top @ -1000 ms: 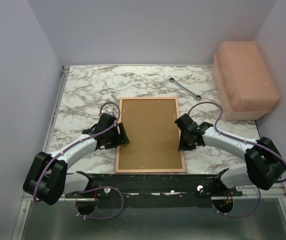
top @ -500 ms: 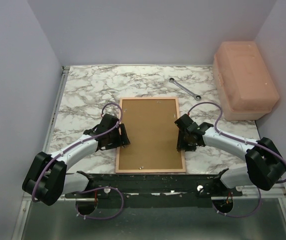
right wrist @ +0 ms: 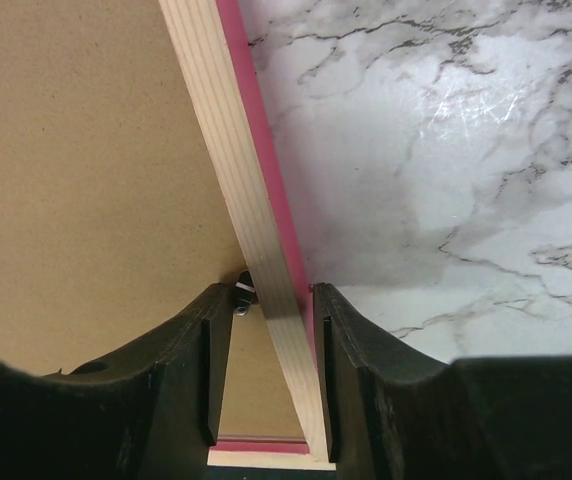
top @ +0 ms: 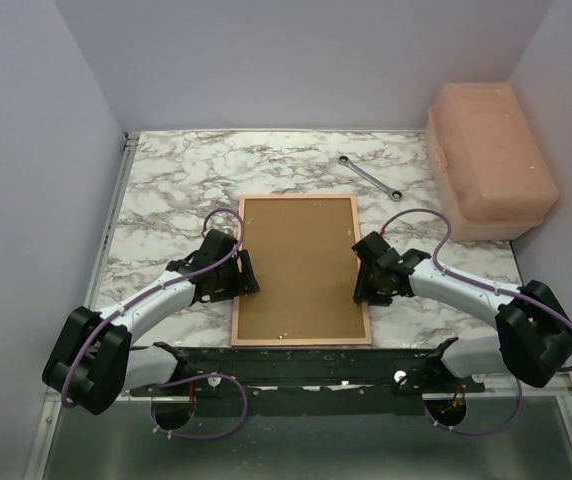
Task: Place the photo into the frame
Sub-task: Install the photo frame at the center of the board.
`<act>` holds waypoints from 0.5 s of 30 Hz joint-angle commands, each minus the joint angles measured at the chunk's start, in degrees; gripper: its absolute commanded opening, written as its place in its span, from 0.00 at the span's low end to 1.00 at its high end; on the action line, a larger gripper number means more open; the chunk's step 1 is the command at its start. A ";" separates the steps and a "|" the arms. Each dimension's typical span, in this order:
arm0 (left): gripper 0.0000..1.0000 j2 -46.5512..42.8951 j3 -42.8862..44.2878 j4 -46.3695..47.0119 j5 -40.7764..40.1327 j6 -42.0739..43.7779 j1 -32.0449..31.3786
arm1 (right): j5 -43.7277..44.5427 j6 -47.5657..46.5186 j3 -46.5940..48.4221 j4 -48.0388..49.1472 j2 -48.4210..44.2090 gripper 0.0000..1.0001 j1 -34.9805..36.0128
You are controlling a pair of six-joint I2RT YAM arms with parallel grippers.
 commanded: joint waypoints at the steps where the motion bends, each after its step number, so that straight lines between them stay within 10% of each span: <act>1: 0.72 1.73 -0.41 0.93 0.15 -0.31 -0.65 | -2.14 3.44 -2.03 2.53 -2.16 0.46 0.30; 15: 0.72 0.33 -2.10 0.22 -0.88 0.13 -0.75 | -3.62 7.81 -6.38 8.73 -2.38 0.48 -2.24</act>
